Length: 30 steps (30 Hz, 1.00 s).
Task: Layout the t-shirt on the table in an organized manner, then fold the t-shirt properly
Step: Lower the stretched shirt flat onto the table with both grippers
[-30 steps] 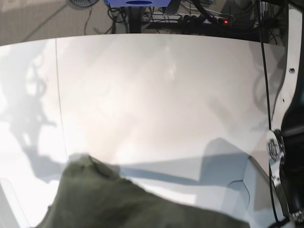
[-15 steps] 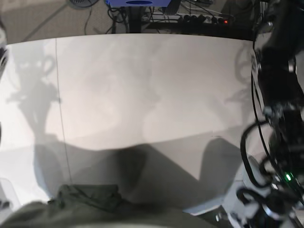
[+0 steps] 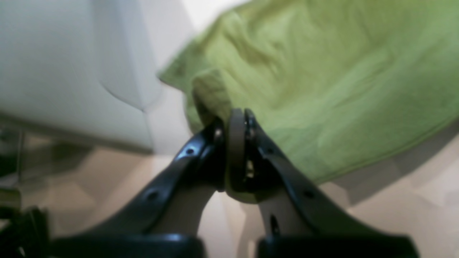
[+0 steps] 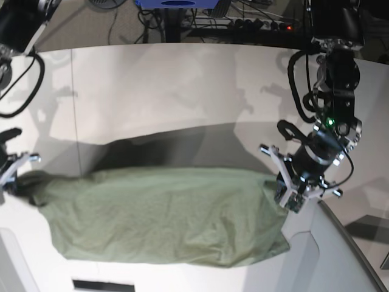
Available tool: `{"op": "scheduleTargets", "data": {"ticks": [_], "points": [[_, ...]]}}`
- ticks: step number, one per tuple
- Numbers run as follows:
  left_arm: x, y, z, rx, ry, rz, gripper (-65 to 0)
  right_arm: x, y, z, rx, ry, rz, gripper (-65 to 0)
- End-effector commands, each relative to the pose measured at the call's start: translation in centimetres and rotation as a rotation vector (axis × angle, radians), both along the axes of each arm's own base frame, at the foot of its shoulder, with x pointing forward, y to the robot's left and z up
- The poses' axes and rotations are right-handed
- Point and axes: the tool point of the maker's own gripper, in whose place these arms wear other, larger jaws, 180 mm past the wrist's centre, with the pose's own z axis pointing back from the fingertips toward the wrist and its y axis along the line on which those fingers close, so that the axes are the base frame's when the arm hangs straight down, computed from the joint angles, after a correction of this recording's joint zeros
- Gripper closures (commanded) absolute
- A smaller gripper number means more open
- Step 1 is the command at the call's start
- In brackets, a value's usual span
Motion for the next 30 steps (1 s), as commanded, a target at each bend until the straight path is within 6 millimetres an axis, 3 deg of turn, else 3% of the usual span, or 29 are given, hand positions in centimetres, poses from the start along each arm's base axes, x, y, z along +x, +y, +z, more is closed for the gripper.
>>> {"op": "scheduleTargets", "data": {"ticks": [1,9,16,21,27,30], "points": [[0.0,0.0,0.8,-0.009,-0.034,-0.006,0.0,0.2,-0.6,1.4,-0.007,-0.052,-0.010,0.0],[-5.2,0.7,-5.9,-0.013,0.144,0.005,0.0,-4.6,1.0,-4.1,0.066,0.084,-0.036,0.0],[-9.9,2.7,-11.5,0.117,0.280,0.012,0.0,-8.2,1.5,-8.0,0.119,0.193,-0.068,0.0],[-11.8,3.5,-13.1,0.139,0.339,0.017,0.0,-11.6,0.4,-12.0,0.172,0.302,-0.129,0.0],[-12.7,4.0,-14.8,0.139,0.391,0.032,0.0,-13.1,0.4,-13.5,0.192,0.355,-0.146,-0.5],[-12.5,4.0,-14.5,0.143,0.386,0.032,0.0,-14.2,0.2,-14.1,0.186,0.422,-0.161,-10.1]]}}
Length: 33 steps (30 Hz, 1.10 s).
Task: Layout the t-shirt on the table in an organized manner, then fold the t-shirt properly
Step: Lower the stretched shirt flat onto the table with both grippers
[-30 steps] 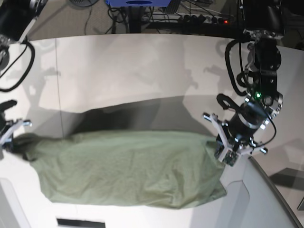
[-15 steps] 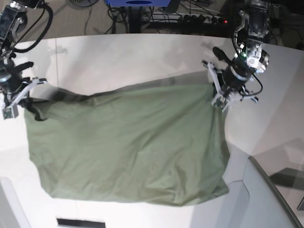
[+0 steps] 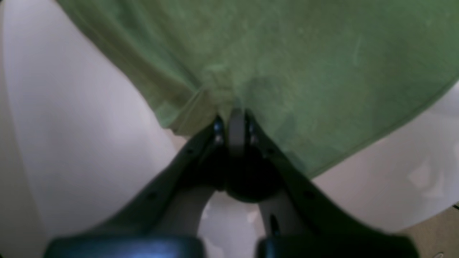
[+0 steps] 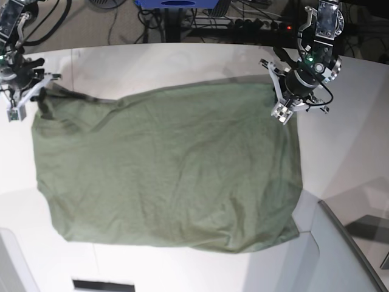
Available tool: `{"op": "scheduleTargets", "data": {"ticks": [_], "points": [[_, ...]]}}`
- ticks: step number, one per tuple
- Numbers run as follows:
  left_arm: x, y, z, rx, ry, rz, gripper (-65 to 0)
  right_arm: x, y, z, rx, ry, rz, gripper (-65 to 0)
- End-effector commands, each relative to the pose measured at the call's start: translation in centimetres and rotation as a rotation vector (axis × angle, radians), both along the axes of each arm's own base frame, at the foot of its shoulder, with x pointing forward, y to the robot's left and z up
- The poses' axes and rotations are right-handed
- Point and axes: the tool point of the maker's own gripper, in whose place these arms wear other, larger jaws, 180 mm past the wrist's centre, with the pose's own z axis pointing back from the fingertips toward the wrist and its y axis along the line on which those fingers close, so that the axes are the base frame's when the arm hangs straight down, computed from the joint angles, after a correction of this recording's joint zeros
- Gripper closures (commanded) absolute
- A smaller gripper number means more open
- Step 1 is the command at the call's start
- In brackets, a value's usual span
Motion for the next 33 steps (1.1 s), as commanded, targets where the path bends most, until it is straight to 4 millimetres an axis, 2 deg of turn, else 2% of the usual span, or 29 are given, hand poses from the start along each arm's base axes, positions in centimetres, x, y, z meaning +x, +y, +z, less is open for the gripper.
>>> {"op": "scheduleTargets", "data": {"ticks": [1,4,6,8,10,12,16,19,23,26,29,32,33], "points": [[0.9,0.2,1.1,0.009,-0.043,-0.004,0.0,0.5,-0.7,0.9,-0.021,-0.023,-0.001,-15.3],[1.0,0.0,1.9,0.020,-0.063,-0.017,0.0,0.3,-0.6,1.4,-0.033,-0.018,0.004,-31.4],[0.3,0.2,1.8,0.068,-0.058,-0.037,-10.9,0.1,-0.1,2.3,-0.044,-0.039,0.010,-36.8],[0.1,0.5,2.2,0.117,-0.066,-0.059,-15.8,0.3,0.2,3.8,-0.070,-0.076,0.019,-36.9],[-0.1,0.6,2.8,0.143,-0.080,-0.059,-16.8,1.1,0.5,5.4,-0.089,-0.121,0.025,-36.9],[0.4,1.8,4.3,0.162,-0.122,-0.013,-17.1,2.2,0.6,6.6,-0.105,-0.158,0.038,-36.9],[1.1,4.2,7.3,0.193,-0.195,0.078,-19.9,3.8,0.5,7.6,-0.109,-0.200,0.037,-36.9],[-0.1,5.6,7.4,0.234,-0.140,0.127,-24.8,4.4,0.5,7.9,-0.110,-0.214,0.036,-36.9],[-1.8,5.5,6.4,0.238,-0.091,0.122,-25.0,5.0,0.6,8.3,-0.110,-0.231,0.036,-36.9],[-2.1,5.4,6.4,0.229,-0.091,0.131,-25.0,5.6,0.6,8.6,-0.109,-0.244,0.037,-36.9],[-1.5,4.0,6.6,0.138,-0.112,0.152,-24.7,6.8,0.7,9.3,-0.107,-0.274,0.036,-36.9],[0.5,2.3,7.1,0.003,-0.154,0.174,-24.0,7.8,0.8,8.4,-0.072,-0.269,0.025,-36.8],[0.7,1.9,6.7,-0.038,-0.151,0.188,-21.9,8.2,0.9,7.7,-0.050,-0.259,0.019,-36.6]]}}
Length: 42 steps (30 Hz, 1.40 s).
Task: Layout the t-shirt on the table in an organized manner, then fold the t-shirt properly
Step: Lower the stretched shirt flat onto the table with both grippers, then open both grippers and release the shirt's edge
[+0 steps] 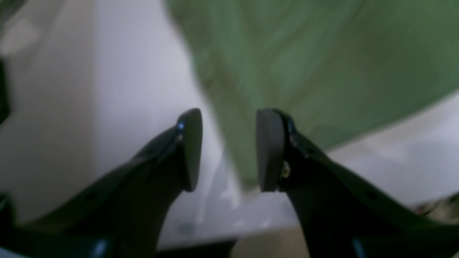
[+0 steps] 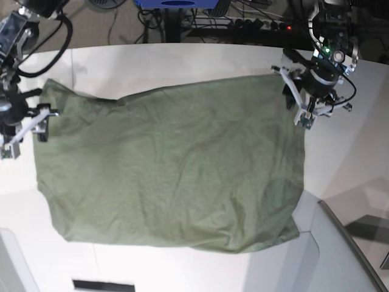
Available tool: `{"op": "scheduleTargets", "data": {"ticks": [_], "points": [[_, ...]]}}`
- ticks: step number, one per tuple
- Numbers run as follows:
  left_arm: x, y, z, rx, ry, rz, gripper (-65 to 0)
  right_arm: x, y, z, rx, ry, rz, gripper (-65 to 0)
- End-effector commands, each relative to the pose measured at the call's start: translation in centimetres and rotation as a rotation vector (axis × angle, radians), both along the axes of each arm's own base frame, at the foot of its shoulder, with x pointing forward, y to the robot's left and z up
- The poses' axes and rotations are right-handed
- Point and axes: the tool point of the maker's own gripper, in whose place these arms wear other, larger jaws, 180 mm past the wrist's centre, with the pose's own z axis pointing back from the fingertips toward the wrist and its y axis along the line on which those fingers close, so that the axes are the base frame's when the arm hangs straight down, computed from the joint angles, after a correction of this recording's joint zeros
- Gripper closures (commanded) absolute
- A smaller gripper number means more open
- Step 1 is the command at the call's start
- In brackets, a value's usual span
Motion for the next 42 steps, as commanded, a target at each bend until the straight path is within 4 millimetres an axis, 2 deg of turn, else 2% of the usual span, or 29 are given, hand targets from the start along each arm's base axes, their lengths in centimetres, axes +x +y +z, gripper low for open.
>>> {"op": "scheduleTargets", "data": {"ticks": [1,3,6,7,10,13,17,21,24,28,38,40,42], "points": [[0.6,-0.1,0.2,-0.024,-0.020,0.013,-16.9,0.6,-0.4,0.1,0.008,-0.014,-0.008,-35.3],[1.2,-0.6,-0.7,-0.067,-0.014,0.037,0.0,0.9,-0.2,-1.4,0.047,0.012,-0.017,-26.0],[0.8,-1.1,-3.1,-0.110,0.043,0.074,0.0,0.8,-0.2,-3.2,0.078,0.060,-0.014,-2.0],[0.4,-1.0,-4.0,-0.113,0.067,0.078,0.0,0.8,-0.3,-3.7,0.091,0.071,-0.021,0.0],[-0.7,-0.6,-5.9,-0.129,0.097,0.094,0.0,0.2,-0.5,-5.7,0.125,0.125,-0.030,-3.3],[-1.9,0.6,-7.6,-0.066,0.109,0.063,0.0,0.0,-0.9,-7.3,0.152,0.151,-0.039,0.0],[-3.4,1.2,-9.9,-0.020,0.150,0.038,0.0,-1.2,-1.0,-9.3,0.184,0.191,-0.054,0.0],[-4.3,1.8,-10.9,-0.009,0.180,0.037,0.0,-3.8,-0.5,-10.9,0.193,0.249,-0.055,0.0],[-4.4,2.8,-10.9,0.016,0.191,0.031,0.0,-5.7,0.7,-11.6,0.206,0.277,-0.052,0.0],[-4.4,3.8,-10.3,0.045,0.186,0.022,0.0,-7.6,1.5,-11.4,0.192,0.284,-0.048,0.0],[-6.2,5.5,-9.9,0.094,0.215,0.001,0.0,-11.5,2.8,-9.7,0.148,0.282,-0.043,0.0],[-6.1,5.7,-9.8,0.097,0.212,0.004,0.0,-11.6,2.6,-8.9,0.128,0.268,-0.040,0.0],[-5.1,6.9,-8.3,0.119,0.169,0.021,0.0,-11.0,2.4,-7.8,0.104,0.238,-0.034,0.0]]}}
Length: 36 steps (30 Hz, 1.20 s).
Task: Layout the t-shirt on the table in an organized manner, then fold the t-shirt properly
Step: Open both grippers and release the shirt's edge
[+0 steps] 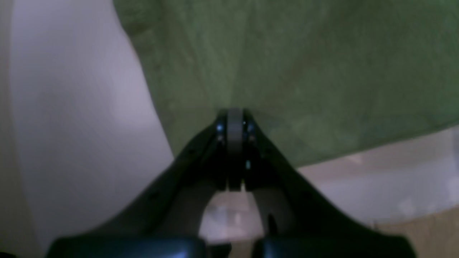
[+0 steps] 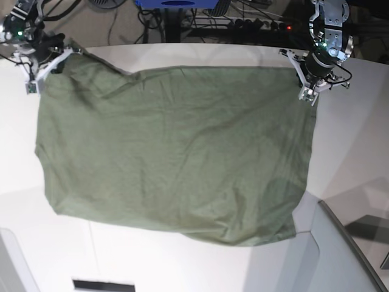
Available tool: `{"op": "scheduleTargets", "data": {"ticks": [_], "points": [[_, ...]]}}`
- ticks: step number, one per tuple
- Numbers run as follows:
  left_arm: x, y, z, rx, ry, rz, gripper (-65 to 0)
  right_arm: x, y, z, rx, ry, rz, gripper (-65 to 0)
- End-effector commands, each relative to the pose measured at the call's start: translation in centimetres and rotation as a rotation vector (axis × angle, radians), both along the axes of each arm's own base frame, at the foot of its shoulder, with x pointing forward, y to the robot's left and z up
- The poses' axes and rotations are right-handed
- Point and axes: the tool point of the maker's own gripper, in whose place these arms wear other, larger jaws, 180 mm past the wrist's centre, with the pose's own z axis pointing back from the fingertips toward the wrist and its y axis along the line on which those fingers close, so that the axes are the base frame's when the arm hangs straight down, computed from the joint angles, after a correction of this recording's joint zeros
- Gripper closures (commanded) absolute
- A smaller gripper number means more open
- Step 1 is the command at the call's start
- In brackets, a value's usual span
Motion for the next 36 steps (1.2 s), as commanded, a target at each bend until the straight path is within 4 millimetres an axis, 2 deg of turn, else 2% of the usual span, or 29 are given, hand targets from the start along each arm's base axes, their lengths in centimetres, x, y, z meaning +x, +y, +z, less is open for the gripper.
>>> {"op": "scheduleTargets", "data": {"ticks": [1,5,9,11,14,15,19,22,26,29,33,36], "points": [[0.5,1.2,1.3,0.040,-0.032,0.006,0.0,2.0,-0.5,1.8,-0.022,-0.084,0.006,0.0],[3.2,1.0,5.0,0.066,-0.142,-0.019,0.0,4.6,-1.4,5.3,-0.088,-0.173,0.028,0.0],[4.5,0.6,7.4,0.103,-0.156,-0.015,0.0,7.1,-2.5,6.9,-0.125,-0.176,0.036,0.0],[5.2,0.3,8.3,0.105,-0.180,-0.017,0.0,8.4,-2.8,7.1,-0.124,-0.183,0.040,0.0],[5.6,-0.2,7.0,0.068,-0.169,0.013,0.0,10.4,-2.7,6.0,-0.099,-0.170,0.073,0.0],[5.6,-0.3,6.1,0.052,-0.152,0.030,0.0,11.0,-2.7,5.4,-0.087,-0.157,0.083,0.0],[5.4,-0.1,3.0,0.014,-0.087,0.080,0.0,12.3,-1.8,2.7,-0.009,-0.114,0.079,0.0],[5.8,0.1,2.1,0.003,-0.068,0.095,0.0,13.1,-1.6,1.5,0.033,-0.118,0.062,0.0],[6.5,0.6,1.5,0.006,-0.053,0.105,0.0,12.4,-2.3,-0.2,0.054,-0.067,0.050,0.0],[6.9,1.1,1.1,0.006,-0.043,0.110,0.0,11.8,-3.0,-0.5,0.047,-0.051,0.047,0.0],[7.6,0.4,0.4,0.017,-0.015,0.052,0.0,11.9,-3.1,-0.7,0.050,-0.069,0.033,0.0],[8.1,0.0,0.3,0.019,-0.011,0.029,0.0,11.6,-4.3,-1.3,0.009,-0.059,-0.024,0.0]]}}
